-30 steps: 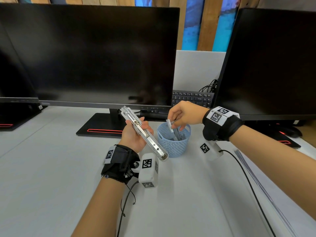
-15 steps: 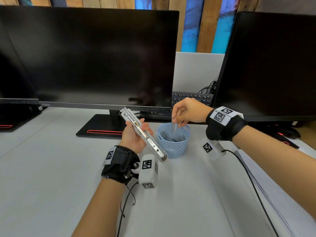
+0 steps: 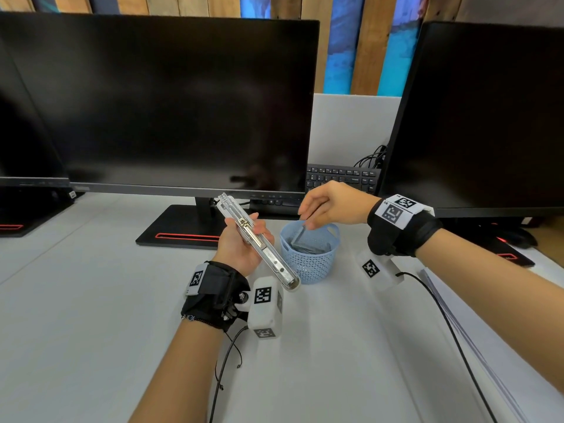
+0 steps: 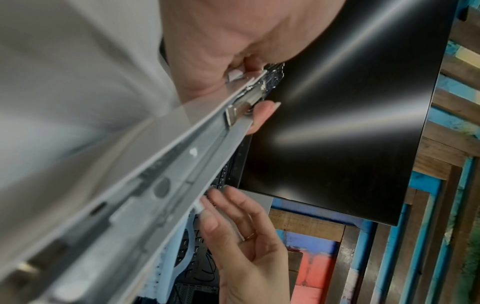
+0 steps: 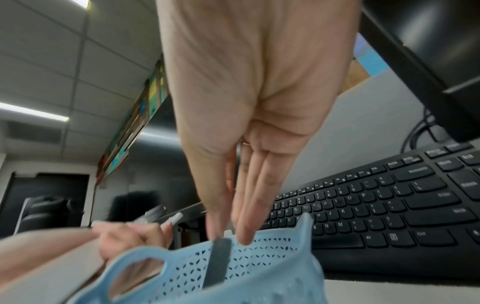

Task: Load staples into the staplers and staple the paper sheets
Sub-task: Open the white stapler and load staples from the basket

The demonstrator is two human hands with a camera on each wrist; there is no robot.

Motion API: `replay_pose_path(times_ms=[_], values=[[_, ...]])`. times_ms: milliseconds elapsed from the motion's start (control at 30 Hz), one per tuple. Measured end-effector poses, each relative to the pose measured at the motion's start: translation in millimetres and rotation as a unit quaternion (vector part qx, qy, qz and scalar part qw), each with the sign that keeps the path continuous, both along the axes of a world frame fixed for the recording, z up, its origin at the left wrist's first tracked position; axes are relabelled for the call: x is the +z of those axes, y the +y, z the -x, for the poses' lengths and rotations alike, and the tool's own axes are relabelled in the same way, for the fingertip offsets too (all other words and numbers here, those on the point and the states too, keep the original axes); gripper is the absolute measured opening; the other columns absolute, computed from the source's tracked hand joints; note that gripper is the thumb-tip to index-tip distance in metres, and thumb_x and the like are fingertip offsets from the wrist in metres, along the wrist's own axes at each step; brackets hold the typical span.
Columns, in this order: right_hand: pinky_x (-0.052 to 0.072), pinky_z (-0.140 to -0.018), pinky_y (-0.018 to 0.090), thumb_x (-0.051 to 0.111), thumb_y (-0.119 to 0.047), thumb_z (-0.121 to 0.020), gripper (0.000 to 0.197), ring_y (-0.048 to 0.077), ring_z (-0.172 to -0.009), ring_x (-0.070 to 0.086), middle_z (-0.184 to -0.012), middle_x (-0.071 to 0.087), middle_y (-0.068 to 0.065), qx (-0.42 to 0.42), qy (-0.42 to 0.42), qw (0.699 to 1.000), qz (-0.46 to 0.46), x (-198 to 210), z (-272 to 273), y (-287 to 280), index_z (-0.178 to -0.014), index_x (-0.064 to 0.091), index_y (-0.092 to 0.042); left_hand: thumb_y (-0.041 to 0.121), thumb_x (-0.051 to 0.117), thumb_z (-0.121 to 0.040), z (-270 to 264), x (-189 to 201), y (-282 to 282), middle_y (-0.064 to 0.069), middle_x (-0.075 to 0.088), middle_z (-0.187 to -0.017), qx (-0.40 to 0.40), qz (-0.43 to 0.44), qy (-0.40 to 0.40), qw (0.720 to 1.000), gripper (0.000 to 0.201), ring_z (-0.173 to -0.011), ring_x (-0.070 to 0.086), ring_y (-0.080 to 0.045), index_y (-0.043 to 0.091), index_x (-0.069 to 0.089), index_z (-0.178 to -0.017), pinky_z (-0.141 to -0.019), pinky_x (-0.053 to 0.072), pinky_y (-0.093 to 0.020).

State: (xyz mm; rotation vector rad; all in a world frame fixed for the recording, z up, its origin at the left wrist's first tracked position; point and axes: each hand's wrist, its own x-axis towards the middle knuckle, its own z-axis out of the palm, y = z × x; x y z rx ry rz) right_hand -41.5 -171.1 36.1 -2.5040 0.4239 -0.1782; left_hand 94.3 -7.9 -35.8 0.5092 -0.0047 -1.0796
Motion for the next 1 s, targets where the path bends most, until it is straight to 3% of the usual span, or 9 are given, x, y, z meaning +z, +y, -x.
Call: replay_pose_path(times_ms=[133,233,300,367,433,600,767,933,1000], values=[[0.058,-0.083,0.032,0.077,-0.004,-0.077,0.024,0.008,-0.081,0.071,-0.092,0.075,0.001,0.003,0.060,0.992,0.113,-5,-6,10,-0.099,0.068,-0.009,0.047,0.026,-0.102,0,0,0,0.001,0.038,-0.062,0.001,-0.001,-0.001,1.000,0.044,-0.039,0.038,-0.008,0.011,0.048,-0.114,-0.047,0.039,-0.018],[0.057,-0.082,0.035,0.078,-0.005,-0.074,0.020,0.018,-0.086,0.068,-0.093,0.073,0.004,-0.001,0.183,0.954,0.239,-15,-16,18,-0.090,0.067,-0.011,0.044,0.027,-0.102,1,1,0,0.001,0.038,-0.061,0.002,-0.004,-0.006,1.000,0.040,-0.039,0.037,-0.008,0.011,0.047,-0.114,-0.047,0.038,-0.018],[0.055,-0.072,0.030,0.078,-0.004,-0.073,0.020,0.022,-0.082,0.064,-0.094,0.066,0.005,-0.006,0.230,0.931,0.282,-19,-20,24,-0.085,0.066,-0.013,0.043,0.027,-0.102,1,1,0,0.000,0.039,-0.060,0.001,-0.005,-0.008,1.000,0.039,-0.038,0.037,-0.009,0.011,0.047,-0.113,-0.046,0.039,-0.018],[0.048,-0.061,0.025,0.072,-0.003,-0.077,0.016,0.022,-0.077,0.058,-0.095,0.061,0.007,-0.005,0.254,0.915,0.313,-20,-23,30,-0.092,0.068,-0.009,0.042,0.026,-0.103,0,0,-1,0.000,0.040,-0.058,0.000,-0.005,-0.009,1.000,0.039,-0.038,0.038,-0.009,0.011,0.047,-0.114,-0.045,0.040,-0.018],[0.046,-0.060,0.026,0.065,-0.004,-0.083,0.018,0.023,-0.076,0.056,-0.097,0.061,0.010,0.005,0.270,0.901,0.340,-20,-26,35,-0.100,0.068,-0.005,0.043,0.026,-0.103,-1,0,-1,-0.001,0.041,-0.057,-0.001,-0.004,-0.006,1.000,0.040,-0.038,0.038,-0.009,0.011,0.047,-0.114,-0.045,0.040,-0.018],[0.040,-0.048,0.018,0.069,-0.007,-0.079,0.021,0.020,-0.077,0.058,-0.090,0.062,0.004,0.018,0.300,0.897,0.323,-17,-33,35,-0.100,0.070,-0.008,0.045,0.026,-0.102,-1,1,-2,0.000,0.041,-0.058,-0.001,-0.005,-0.004,1.000,0.042,-0.038,0.038,-0.009,0.011,0.048,-0.113,-0.046,0.040,-0.017],[0.046,-0.056,0.018,0.064,-0.011,-0.084,0.025,0.016,-0.081,0.061,-0.103,0.072,0.004,0.036,0.313,0.909,0.274,-17,-32,31,-0.109,0.069,-0.011,0.049,0.025,-0.101,0,2,-2,0.000,0.041,-0.059,0.002,-0.008,-0.003,1.000,0.047,-0.041,0.038,-0.008,0.011,0.048,-0.114,-0.050,0.038,-0.020],[0.053,-0.069,0.024,0.061,-0.008,-0.084,0.018,0.014,-0.081,0.061,-0.093,0.071,0.002,0.053,0.297,0.919,0.253,-16,-29,31,-0.097,0.073,-0.011,0.048,0.025,-0.102,1,0,-1,-0.001,0.041,-0.060,0.000,-0.008,-0.007,1.000,0.046,-0.040,0.038,-0.009,0.010,0.047,-0.114,-0.048,0.039,-0.020],[0.051,-0.066,0.020,0.061,-0.007,-0.084,0.017,0.013,-0.079,0.060,-0.092,0.072,0.002,0.049,0.277,0.927,0.247,-16,-27,31,-0.094,0.074,-0.011,0.049,0.024,-0.102,0,0,-1,-0.001,0.042,-0.060,0.003,-0.009,-0.010,1.000,0.047,-0.040,0.038,-0.009,0.010,0.048,-0.114,-0.048,0.040,-0.020]])
